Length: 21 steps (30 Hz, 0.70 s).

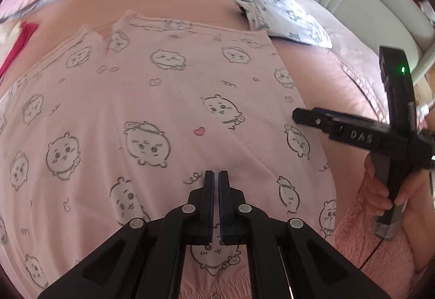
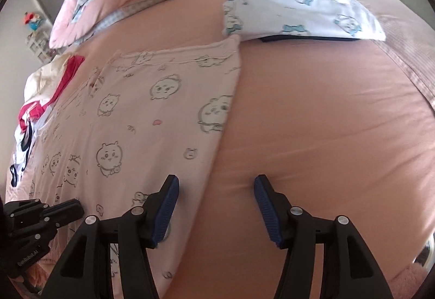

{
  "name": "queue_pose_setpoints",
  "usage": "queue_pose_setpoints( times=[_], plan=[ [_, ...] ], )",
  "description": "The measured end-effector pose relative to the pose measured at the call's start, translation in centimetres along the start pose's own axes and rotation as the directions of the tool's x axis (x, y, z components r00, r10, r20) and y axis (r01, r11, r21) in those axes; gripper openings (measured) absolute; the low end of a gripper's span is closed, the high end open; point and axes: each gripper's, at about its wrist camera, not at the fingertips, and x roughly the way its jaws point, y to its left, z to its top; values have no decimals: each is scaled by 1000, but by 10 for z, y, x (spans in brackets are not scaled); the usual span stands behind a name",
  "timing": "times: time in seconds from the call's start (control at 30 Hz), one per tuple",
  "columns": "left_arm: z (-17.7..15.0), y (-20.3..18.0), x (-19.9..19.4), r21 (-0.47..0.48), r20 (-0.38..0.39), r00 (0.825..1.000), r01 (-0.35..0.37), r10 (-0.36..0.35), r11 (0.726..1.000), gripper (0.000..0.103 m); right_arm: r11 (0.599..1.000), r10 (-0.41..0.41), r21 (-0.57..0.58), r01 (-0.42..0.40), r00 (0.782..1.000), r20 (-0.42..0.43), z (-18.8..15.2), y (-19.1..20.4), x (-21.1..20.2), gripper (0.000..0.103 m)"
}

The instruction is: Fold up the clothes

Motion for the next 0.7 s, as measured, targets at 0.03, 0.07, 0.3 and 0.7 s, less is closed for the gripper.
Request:
queue_pose_setpoints(
  times=[0.03, 0.07, 0.3, 0.7],
  plan=[
    [0, 0, 2, -11, -4, 1000, 2, -2, 1000, 2, 1000, 17, -13, -17, 1000, -4, 2, 3, 3, 51],
    [0, 1, 5, -22, -9, 1000, 3, -3, 1000, 2, 999, 34, -26, -34, 999, -8, 4, 6, 6, 41],
    [-4, 0, 7, -41, -14, 1000, -13, 13, 999, 2, 994, 101, -40, -101, 995, -6, 0, 21, 7, 0],
    [-5, -7, 0, -28, 23, 1000, -9, 10, 1000, 2, 990, -143, 27, 142, 987, 78, -6, -12, -22, 3]
  ],
)
